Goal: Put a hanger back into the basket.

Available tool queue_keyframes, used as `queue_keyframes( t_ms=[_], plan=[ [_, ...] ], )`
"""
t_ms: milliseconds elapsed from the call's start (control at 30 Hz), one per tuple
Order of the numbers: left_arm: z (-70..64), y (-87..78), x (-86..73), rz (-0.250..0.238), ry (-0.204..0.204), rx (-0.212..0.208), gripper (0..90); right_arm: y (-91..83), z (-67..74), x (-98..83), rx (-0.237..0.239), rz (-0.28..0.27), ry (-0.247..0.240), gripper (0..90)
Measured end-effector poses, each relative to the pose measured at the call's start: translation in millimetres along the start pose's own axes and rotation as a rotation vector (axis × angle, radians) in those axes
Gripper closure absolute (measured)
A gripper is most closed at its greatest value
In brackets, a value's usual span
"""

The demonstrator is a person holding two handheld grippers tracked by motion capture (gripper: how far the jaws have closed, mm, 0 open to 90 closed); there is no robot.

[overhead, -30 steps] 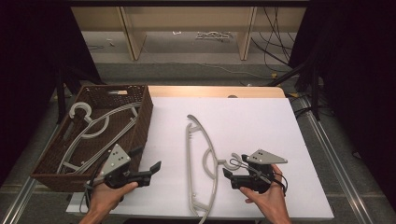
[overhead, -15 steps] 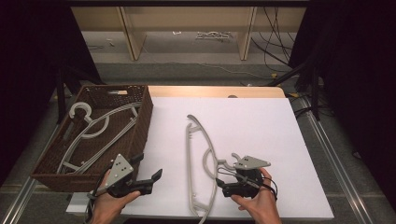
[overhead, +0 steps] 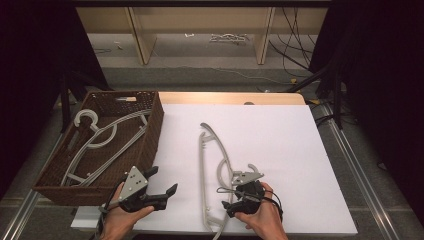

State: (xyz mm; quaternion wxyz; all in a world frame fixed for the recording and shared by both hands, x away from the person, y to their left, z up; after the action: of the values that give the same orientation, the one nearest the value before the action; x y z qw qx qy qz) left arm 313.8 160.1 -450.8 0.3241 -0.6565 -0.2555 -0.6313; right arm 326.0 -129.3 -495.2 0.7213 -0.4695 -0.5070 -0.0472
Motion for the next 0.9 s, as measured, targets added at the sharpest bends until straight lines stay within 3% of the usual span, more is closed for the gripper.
queue_keyframes(
  t_ms=[167, 300, 500, 600, 900],
  plan=[
    [0.7, -0.3, -0.2, 0.007, 0.01, 0.0, 17.0, 10.0, 0.2, 1.5, -0.006, 0.017, -0.012, 19.0],
    [-0.6, -0.3, -0.3, 0.006, 0.015, -0.007, 17.0, 17.3, -1.9, 2.0, -0.004, 0.057, -0.062, 24.0],
    [-0.4, 0.5, -1.3, 0.009, 0.011, -0.008, 17.1, 16.0, -1.6, 3.1, -0.007, 0.102, -0.079, 27.6],
    [-1.5, 0.0, -1.6, 0.015, 0.007, -0.007, 17.1, 15.9, -2.9, 4.1, -0.002, 0.113, -0.069, 29.9],
    [-1.3, -0.8, -1.8, 0.007, 0.013, -0.011, 17.3, 17.9, -12.5, 14.6, 0.027, 0.215, -0.071, 43.3]
  ],
)
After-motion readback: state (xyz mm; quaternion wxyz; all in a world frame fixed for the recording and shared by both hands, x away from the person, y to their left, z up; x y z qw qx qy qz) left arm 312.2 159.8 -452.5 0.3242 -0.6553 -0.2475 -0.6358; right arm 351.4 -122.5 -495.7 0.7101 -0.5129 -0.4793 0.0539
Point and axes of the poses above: each handheld gripper's, and its own axes: y roughly forward along the jaws, x roughly out of its top, z roughly to its left, the point moved 3 cm from there along y, roughly forward along the jaws, and after that the axes turned 14 degrees about -z, right-handed, at the moved point
